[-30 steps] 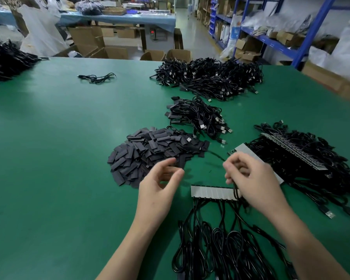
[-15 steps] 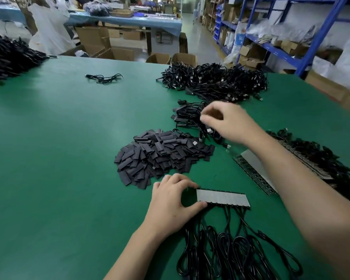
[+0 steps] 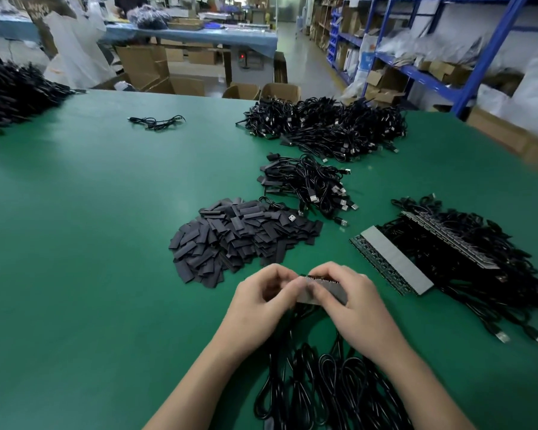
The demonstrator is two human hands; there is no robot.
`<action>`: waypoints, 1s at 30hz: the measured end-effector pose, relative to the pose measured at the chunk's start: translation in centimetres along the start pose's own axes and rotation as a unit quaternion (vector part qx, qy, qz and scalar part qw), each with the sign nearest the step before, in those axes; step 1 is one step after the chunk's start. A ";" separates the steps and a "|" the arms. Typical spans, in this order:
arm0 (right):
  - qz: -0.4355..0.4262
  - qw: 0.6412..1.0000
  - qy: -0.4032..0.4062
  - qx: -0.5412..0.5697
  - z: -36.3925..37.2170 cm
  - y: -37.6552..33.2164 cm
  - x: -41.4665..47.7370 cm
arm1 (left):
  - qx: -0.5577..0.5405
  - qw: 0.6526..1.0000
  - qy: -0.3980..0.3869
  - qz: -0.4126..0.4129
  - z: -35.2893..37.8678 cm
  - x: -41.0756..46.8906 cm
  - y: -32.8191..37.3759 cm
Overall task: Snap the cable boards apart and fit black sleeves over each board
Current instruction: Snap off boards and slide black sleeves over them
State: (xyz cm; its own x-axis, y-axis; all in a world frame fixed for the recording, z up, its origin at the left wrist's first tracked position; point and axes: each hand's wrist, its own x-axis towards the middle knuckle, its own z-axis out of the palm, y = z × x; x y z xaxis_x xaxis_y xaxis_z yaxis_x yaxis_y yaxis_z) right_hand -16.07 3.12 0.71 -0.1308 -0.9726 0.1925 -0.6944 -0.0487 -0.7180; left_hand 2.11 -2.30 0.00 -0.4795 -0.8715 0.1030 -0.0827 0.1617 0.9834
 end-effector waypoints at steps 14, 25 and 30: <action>0.027 0.996 -0.016 0.088 0.5 0.3 -0.5 | 0.062 0.997 -0.005 0.054 0.9 0.0 -0.3; 0.033 0.988 -0.043 0.145 -0.1 0.1 -0.2 | 0.038 0.998 0.002 0.052 1.3 0.2 0.1; -0.036 0.999 0.009 -0.013 -0.3 0.0 -0.5 | 0.031 0.993 0.085 0.074 0.6 0.2 -0.2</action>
State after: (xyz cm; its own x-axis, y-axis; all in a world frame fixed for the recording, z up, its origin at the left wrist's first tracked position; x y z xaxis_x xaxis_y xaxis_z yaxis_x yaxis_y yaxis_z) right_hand -16.27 3.68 0.80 -0.0922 -0.9626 0.2546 -0.7201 -0.1121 -0.6848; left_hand 1.46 -2.25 -0.29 -0.3366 -0.9007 0.2746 -0.0787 0.3175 0.9450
